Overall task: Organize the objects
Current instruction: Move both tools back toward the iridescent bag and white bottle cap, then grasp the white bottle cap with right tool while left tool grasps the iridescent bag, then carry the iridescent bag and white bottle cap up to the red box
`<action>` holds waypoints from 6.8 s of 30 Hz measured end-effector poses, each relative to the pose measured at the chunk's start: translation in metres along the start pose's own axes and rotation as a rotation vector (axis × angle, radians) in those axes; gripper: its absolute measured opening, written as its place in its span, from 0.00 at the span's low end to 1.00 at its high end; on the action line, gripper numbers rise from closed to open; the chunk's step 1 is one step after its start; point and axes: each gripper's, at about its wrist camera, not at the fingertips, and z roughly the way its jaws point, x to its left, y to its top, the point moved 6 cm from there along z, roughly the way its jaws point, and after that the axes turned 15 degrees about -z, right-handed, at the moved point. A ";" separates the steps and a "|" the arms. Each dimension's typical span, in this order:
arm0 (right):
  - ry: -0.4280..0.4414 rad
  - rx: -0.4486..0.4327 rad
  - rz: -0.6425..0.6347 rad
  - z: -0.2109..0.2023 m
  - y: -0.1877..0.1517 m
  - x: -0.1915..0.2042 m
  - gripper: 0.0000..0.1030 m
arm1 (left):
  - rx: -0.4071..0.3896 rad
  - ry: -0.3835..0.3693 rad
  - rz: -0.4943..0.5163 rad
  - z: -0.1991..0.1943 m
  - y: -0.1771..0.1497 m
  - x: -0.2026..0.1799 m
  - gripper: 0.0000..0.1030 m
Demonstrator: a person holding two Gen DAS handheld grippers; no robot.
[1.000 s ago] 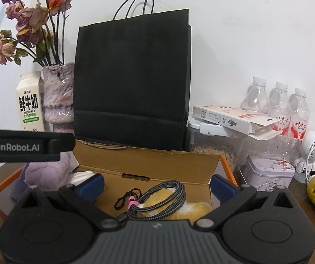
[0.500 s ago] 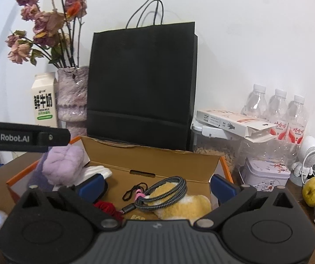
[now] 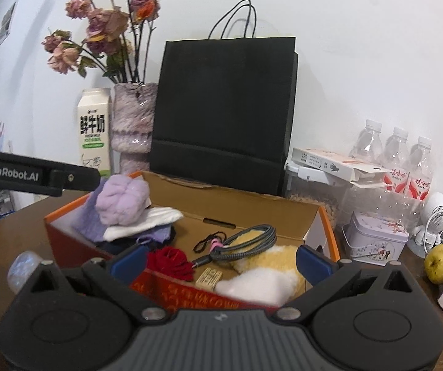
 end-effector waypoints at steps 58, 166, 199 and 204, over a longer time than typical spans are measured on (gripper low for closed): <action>-0.030 0.243 0.101 -0.085 -0.094 0.061 0.72 | 0.145 -0.001 0.000 -0.124 -0.098 0.058 1.00; -0.105 -0.038 0.038 -0.112 -0.065 0.035 0.37 | 0.027 0.077 0.011 -0.100 -0.106 -0.005 0.42; -0.118 -0.133 0.087 -0.101 -0.007 0.037 0.37 | -0.046 0.001 0.016 -0.096 -0.058 -0.031 0.42; -0.120 -0.138 0.100 -0.087 0.000 0.030 0.37 | -0.056 -0.011 0.020 -0.084 -0.050 -0.036 0.42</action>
